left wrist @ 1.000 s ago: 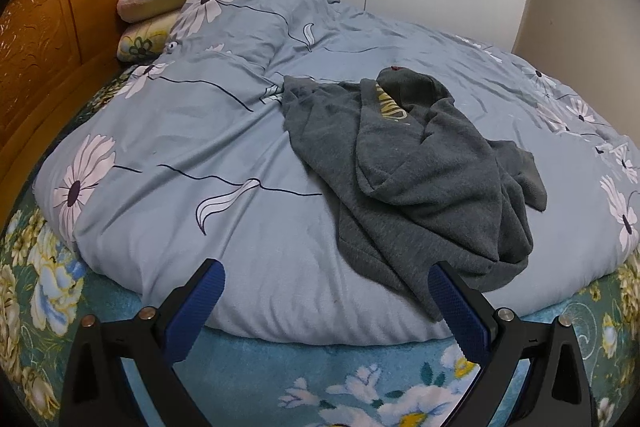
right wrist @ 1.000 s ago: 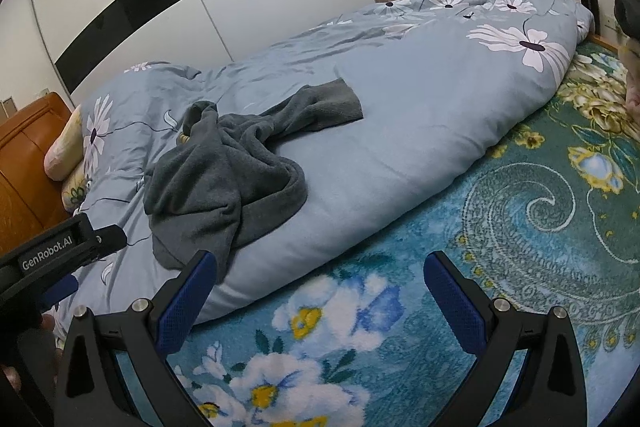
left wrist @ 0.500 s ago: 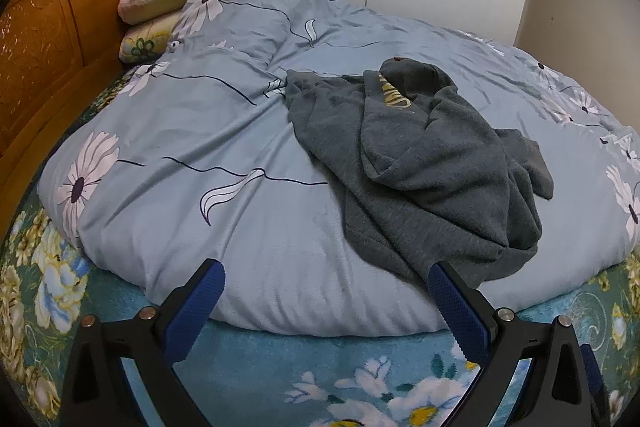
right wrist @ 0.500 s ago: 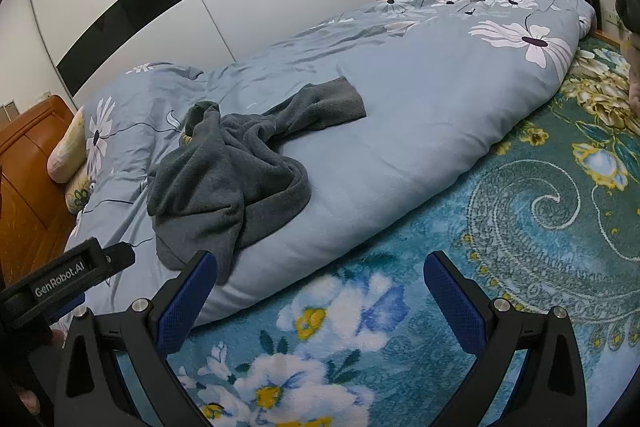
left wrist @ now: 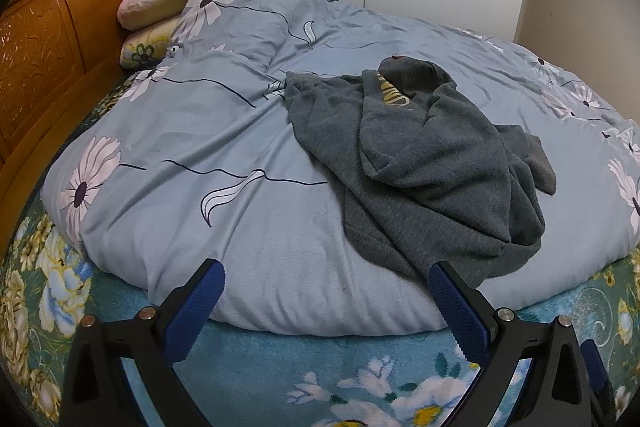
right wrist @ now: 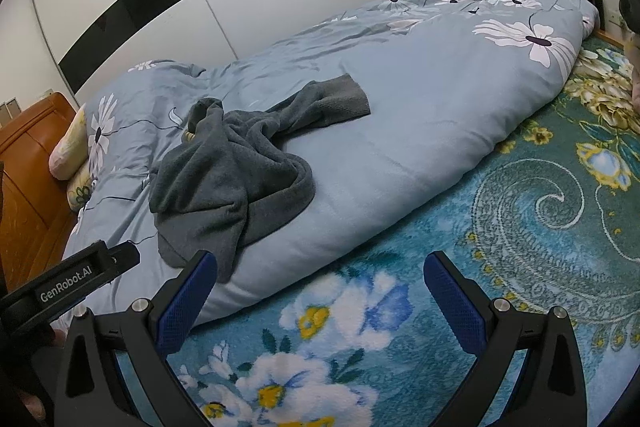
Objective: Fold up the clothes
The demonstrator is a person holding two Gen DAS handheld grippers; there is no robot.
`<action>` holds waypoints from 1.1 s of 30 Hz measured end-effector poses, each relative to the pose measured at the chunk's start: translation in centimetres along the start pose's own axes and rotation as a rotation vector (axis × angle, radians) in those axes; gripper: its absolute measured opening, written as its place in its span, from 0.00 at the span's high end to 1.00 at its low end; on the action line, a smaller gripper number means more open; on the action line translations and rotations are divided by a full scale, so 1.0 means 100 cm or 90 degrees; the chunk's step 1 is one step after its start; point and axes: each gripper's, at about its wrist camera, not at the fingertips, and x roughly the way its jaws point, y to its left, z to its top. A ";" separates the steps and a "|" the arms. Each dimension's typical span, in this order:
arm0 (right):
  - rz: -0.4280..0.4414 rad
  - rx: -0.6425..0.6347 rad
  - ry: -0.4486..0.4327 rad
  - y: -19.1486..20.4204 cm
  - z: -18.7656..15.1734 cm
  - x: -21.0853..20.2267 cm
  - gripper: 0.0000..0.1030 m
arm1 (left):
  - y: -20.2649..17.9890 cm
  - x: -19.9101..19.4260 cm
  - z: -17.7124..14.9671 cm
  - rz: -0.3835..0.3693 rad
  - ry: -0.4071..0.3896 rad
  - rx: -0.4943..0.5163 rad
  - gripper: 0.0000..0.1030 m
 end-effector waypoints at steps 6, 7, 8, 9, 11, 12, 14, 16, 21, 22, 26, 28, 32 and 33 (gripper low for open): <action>0.001 0.005 0.004 -0.001 0.000 0.001 0.00 | 0.000 0.001 0.001 0.001 -0.003 0.002 0.00; 0.001 0.007 0.004 -0.001 0.000 0.001 0.00 | -0.001 0.001 0.001 0.000 -0.002 0.002 0.00; 0.002 0.008 0.005 -0.001 0.000 0.002 0.00 | -0.001 0.001 0.001 -0.001 -0.002 0.002 0.00; 0.002 0.009 0.005 -0.002 0.000 0.002 0.00 | -0.001 0.001 0.002 -0.001 -0.003 0.002 0.00; 0.003 0.011 0.006 -0.002 0.000 0.002 0.00 | -0.002 0.001 0.002 -0.001 -0.003 0.005 0.00; 0.003 0.013 0.007 -0.003 0.000 0.002 0.00 | -0.003 0.001 0.002 -0.002 -0.003 0.005 0.00; 0.003 0.015 0.008 -0.003 0.000 0.003 0.00 | -0.005 0.002 0.003 -0.003 -0.003 0.007 0.00; 0.004 0.017 0.009 -0.004 0.000 0.003 0.00 | -0.008 0.002 0.006 -0.005 -0.004 0.009 0.00; -0.009 0.039 0.002 -0.013 0.002 0.000 0.00 | -0.021 0.007 0.034 -0.028 -0.004 0.017 0.00; -0.011 0.048 0.000 -0.017 0.003 -0.001 0.00 | -0.028 0.011 0.043 -0.030 -0.005 0.024 0.00; -0.017 0.071 -0.005 -0.028 0.007 -0.006 0.00 | -0.065 0.038 0.077 -0.030 0.021 0.072 0.00; -0.017 0.066 -0.012 -0.030 0.010 -0.013 0.00 | -0.082 0.058 0.088 -0.018 0.053 0.089 0.03; -0.022 0.031 -0.039 -0.037 0.022 -0.040 0.00 | -0.098 0.084 0.098 -0.041 0.120 0.079 0.50; -0.024 0.020 -0.047 -0.039 0.025 -0.048 0.00 | -0.102 0.085 0.097 -0.051 0.132 0.078 0.61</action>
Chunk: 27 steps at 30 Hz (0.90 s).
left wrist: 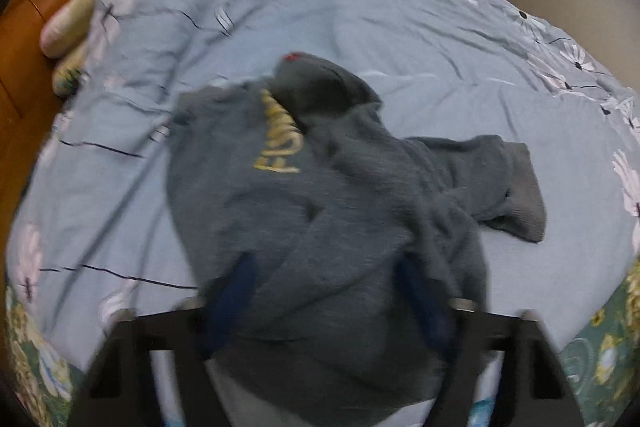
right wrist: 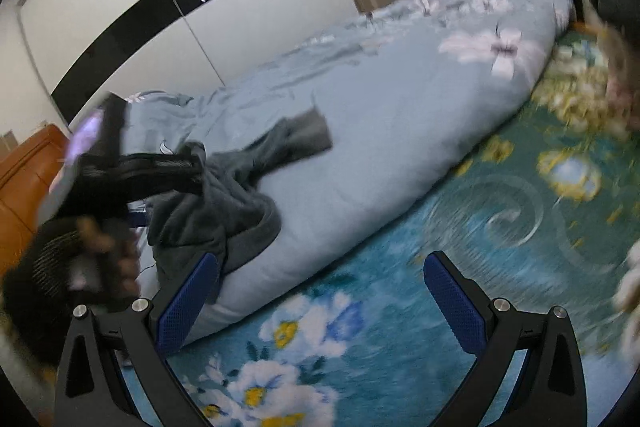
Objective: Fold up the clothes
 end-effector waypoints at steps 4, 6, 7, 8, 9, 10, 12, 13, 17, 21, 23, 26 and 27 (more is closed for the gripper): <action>-0.039 0.000 -0.028 -0.029 0.015 -0.035 0.00 | -0.011 -0.020 -0.001 0.010 -0.010 -0.004 0.92; -0.055 0.029 -0.043 -0.048 0.025 -0.053 0.00 | -0.008 -0.041 -0.004 -0.004 -0.027 -0.019 0.92; -0.066 0.037 -0.054 -0.055 0.030 -0.063 0.00 | -0.002 -0.055 -0.005 -0.021 -0.040 -0.027 0.93; -0.074 0.042 -0.065 -0.061 0.037 -0.073 0.00 | 0.002 -0.074 -0.007 -0.043 -0.059 -0.028 0.93; -0.079 0.045 -0.075 -0.066 0.042 -0.083 0.00 | 0.006 -0.096 -0.011 -0.057 -0.083 -0.019 0.93; -0.084 0.047 -0.086 -0.069 0.048 -0.093 0.00 | 0.012 -0.118 -0.016 -0.069 -0.107 -0.010 0.93; -0.088 0.049 -0.112 -0.072 0.059 -0.117 0.00 | 0.031 -0.161 -0.031 -0.095 -0.149 0.001 0.93; -0.087 0.049 -0.121 -0.071 0.063 -0.126 0.00 | 0.042 -0.182 -0.040 -0.110 -0.168 -0.001 0.93; -0.066 0.042 -0.147 -0.058 0.068 -0.161 0.00 | 0.103 -0.250 -0.097 -0.146 -0.218 -0.032 0.93; -0.022 0.015 -0.142 -0.032 0.062 -0.183 0.00 | 0.164 -0.300 -0.169 -0.155 -0.246 -0.061 0.93; 0.004 -0.004 -0.134 -0.015 0.056 -0.192 0.00 | 0.189 -0.314 -0.209 -0.152 -0.235 -0.075 0.93; 0.049 -0.027 -0.102 0.011 0.044 -0.197 0.00 | 0.217 -0.324 -0.266 -0.148 -0.200 -0.090 0.93; 0.069 -0.031 -0.089 0.019 0.040 -0.198 0.00 | 0.223 -0.324 -0.283 -0.148 -0.186 -0.093 0.93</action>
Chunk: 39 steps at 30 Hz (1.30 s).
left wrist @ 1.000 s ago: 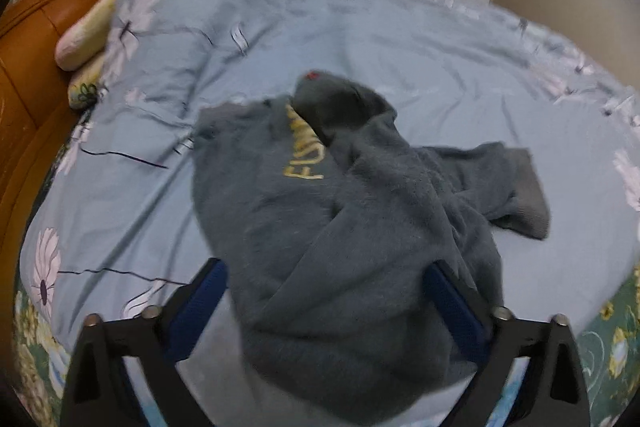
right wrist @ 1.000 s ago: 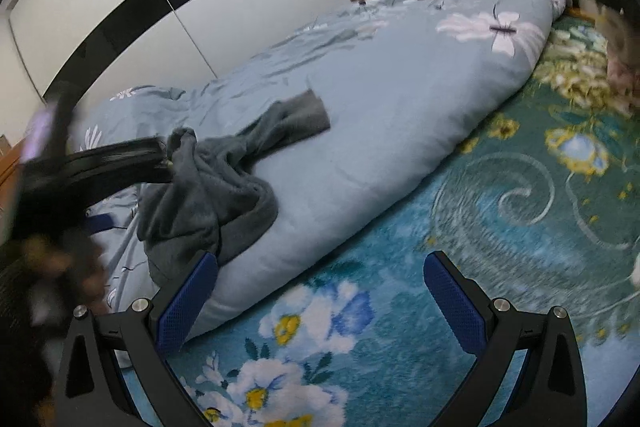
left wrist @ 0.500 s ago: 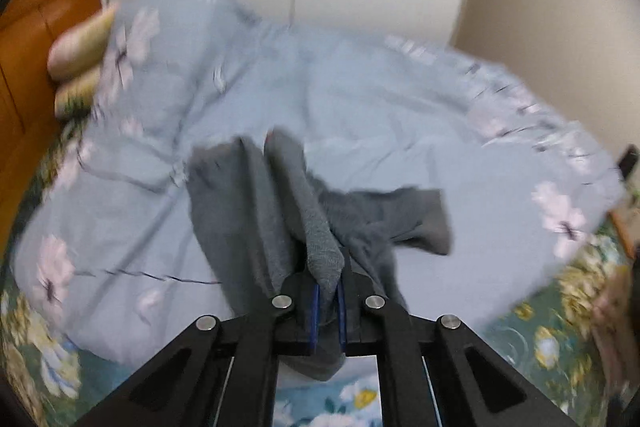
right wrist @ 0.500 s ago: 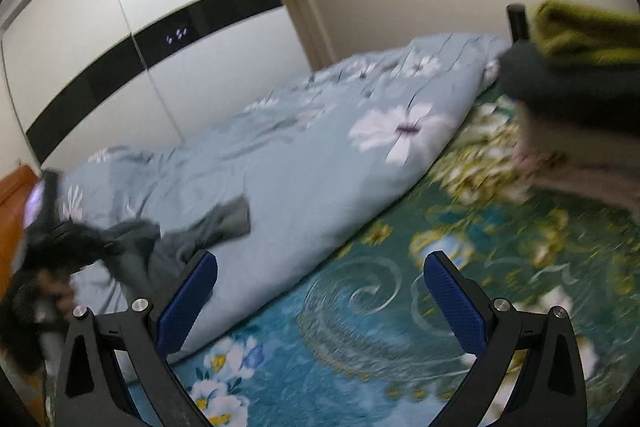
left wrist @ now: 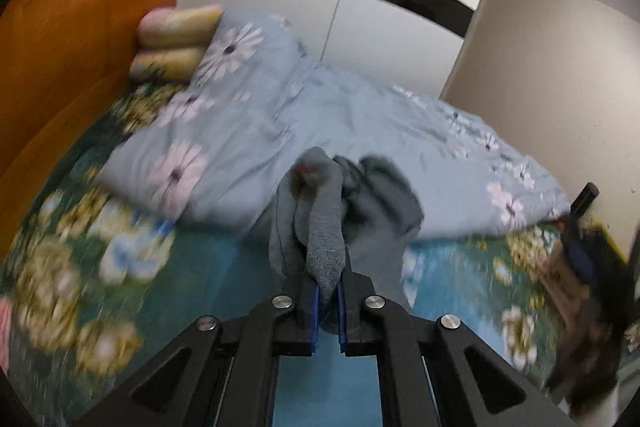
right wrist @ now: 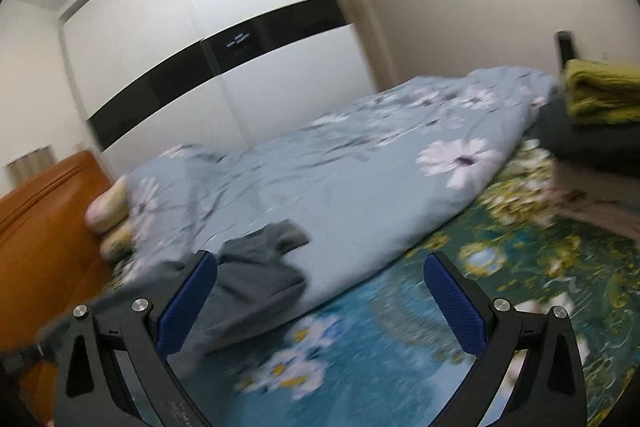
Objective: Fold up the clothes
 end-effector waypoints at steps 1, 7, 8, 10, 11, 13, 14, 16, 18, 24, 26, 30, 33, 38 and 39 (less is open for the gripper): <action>0.021 -0.004 0.014 0.009 -0.004 0.000 0.00 | 0.008 -0.005 -0.016 -0.002 0.018 -0.007 0.93; 0.139 -0.071 0.157 0.080 -0.034 0.022 0.00 | 0.005 0.020 -0.087 -0.090 0.140 -0.034 0.93; 0.145 -0.093 0.192 0.092 -0.041 0.030 0.00 | 0.003 0.028 -0.094 -0.110 0.157 -0.043 0.93; 0.148 -0.138 0.248 0.112 -0.056 0.043 0.00 | -0.002 0.043 -0.101 -0.126 0.175 -0.049 0.93; 0.150 -0.157 0.273 0.119 -0.063 0.049 0.00 | -0.003 0.049 -0.104 -0.128 0.179 -0.047 0.93; 0.150 -0.194 0.317 0.132 -0.078 0.061 0.00 | 0.000 0.060 -0.108 -0.135 0.193 -0.051 0.92; 0.147 -0.217 0.335 0.138 -0.086 0.068 0.00 | 0.004 0.066 -0.108 -0.136 0.200 -0.058 0.90; 0.142 -0.257 0.367 0.152 -0.099 0.079 0.00 | 0.017 0.074 -0.110 -0.143 0.213 -0.079 0.89; 0.140 -0.279 0.399 0.165 -0.112 0.091 0.01 | 0.030 0.078 -0.111 -0.158 0.225 -0.106 0.86; 0.110 -0.292 0.491 0.201 -0.159 0.150 0.19 | 0.071 0.070 -0.129 -0.164 0.257 -0.168 0.63; 0.097 -0.305 0.518 0.215 -0.180 0.169 0.19 | 0.091 0.062 -0.133 -0.147 0.256 -0.199 0.58; 0.058 -0.341 0.550 0.244 -0.221 0.197 0.19 | 0.132 0.049 -0.141 -0.105 0.249 -0.268 0.56; 0.017 -0.354 0.578 0.255 -0.249 0.211 0.19 | 0.151 0.042 -0.142 -0.075 0.240 -0.291 0.55; -0.051 -0.446 0.603 0.255 -0.279 0.216 0.70 | 0.167 0.037 -0.137 -0.055 0.222 -0.313 0.55; -0.057 -0.432 0.603 0.249 -0.274 0.216 0.77 | 0.167 0.038 -0.135 -0.053 0.220 -0.313 0.55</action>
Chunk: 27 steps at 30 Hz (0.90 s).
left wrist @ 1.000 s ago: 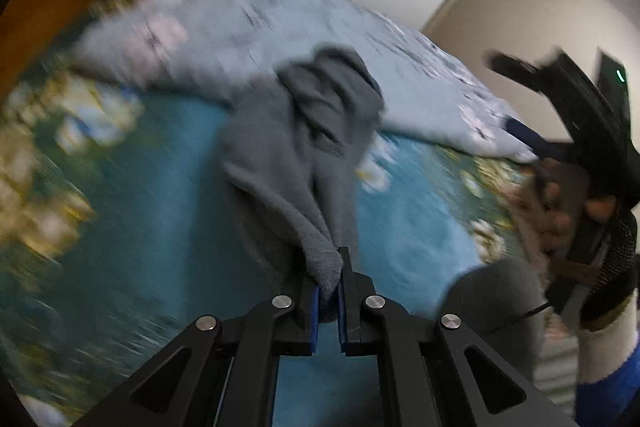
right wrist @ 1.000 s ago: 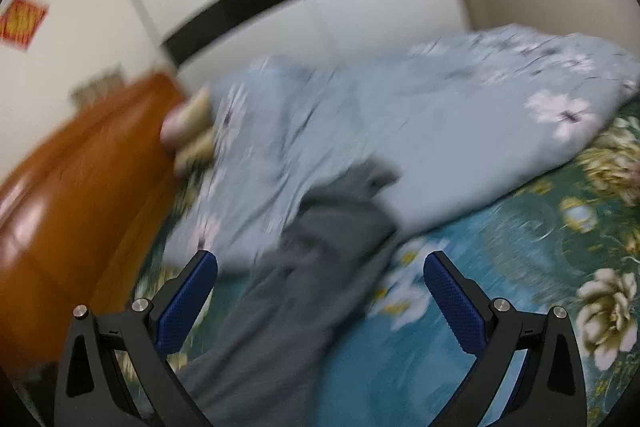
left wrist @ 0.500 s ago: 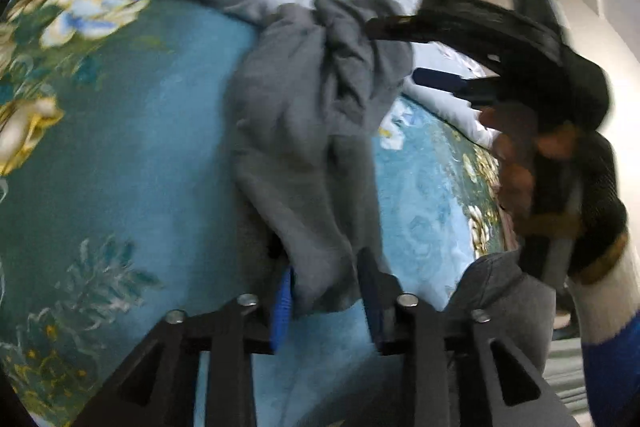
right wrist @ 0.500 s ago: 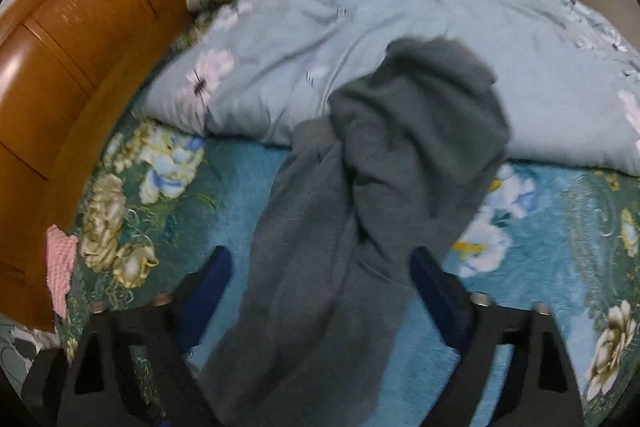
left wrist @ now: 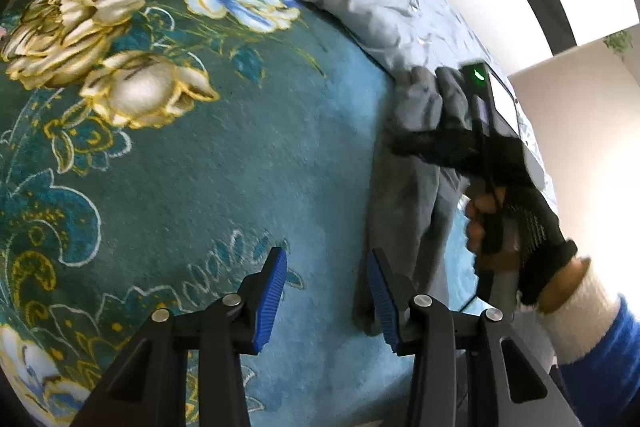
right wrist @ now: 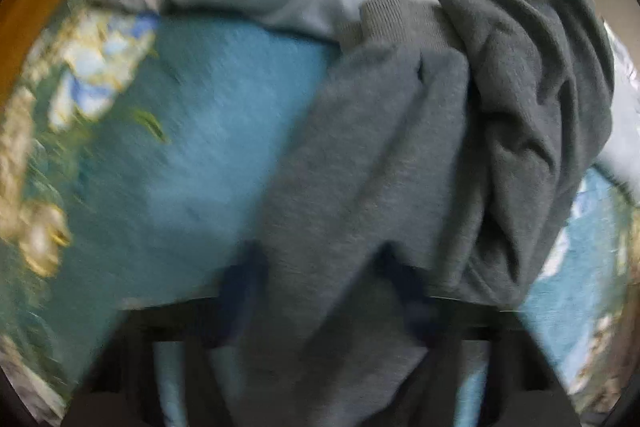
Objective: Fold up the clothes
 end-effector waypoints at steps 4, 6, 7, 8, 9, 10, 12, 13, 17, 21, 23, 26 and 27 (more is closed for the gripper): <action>0.059 0.103 -0.041 -0.055 -0.004 -0.032 0.90 | -0.012 0.004 0.008 -0.008 0.003 0.015 0.55; 0.072 0.134 -0.081 -0.087 -0.012 -0.057 0.91 | -0.021 0.010 0.012 -0.018 0.005 0.035 0.55; 0.081 0.155 -0.100 -0.105 -0.017 -0.070 0.91 | -0.027 0.013 0.014 -0.025 0.004 0.045 0.55; 0.093 0.178 -0.119 -0.125 -0.023 -0.083 0.91 | -0.036 0.018 0.018 -0.034 0.002 0.054 0.55; 0.105 0.201 -0.138 -0.145 -0.029 -0.096 0.91 | -0.044 0.023 0.021 -0.043 0.001 0.063 0.54; 0.115 0.225 -0.157 -0.164 -0.037 -0.108 0.91 | -0.053 0.029 0.024 -0.050 0.001 0.072 0.52; 0.133 0.272 -0.193 -0.202 -0.057 -0.128 0.91 | -0.072 0.043 0.032 -0.063 0.001 0.089 0.51; 0.135 0.290 -0.210 -0.218 -0.067 -0.137 0.91 | -0.079 0.051 0.036 -0.061 0.002 0.094 0.50; 0.138 0.372 -0.281 -0.286 -0.123 -0.175 0.91 | -0.097 0.086 0.051 -0.030 0.021 0.088 0.50; 0.121 0.516 -0.338 -0.358 -0.202 -0.195 0.91 | -0.102 0.118 0.054 -0.015 0.057 0.036 0.49; 0.116 0.578 -0.335 -0.383 -0.233 -0.191 0.91 | -0.102 0.134 0.055 -0.017 0.078 0.002 0.49; 0.144 0.658 -0.320 -0.412 -0.280 -0.178 0.92 | -0.103 0.149 0.063 -0.031 0.090 -0.054 0.49; 0.157 0.678 -0.326 -0.416 -0.291 -0.175 0.92 | -0.104 0.154 0.065 -0.035 0.093 -0.072 0.49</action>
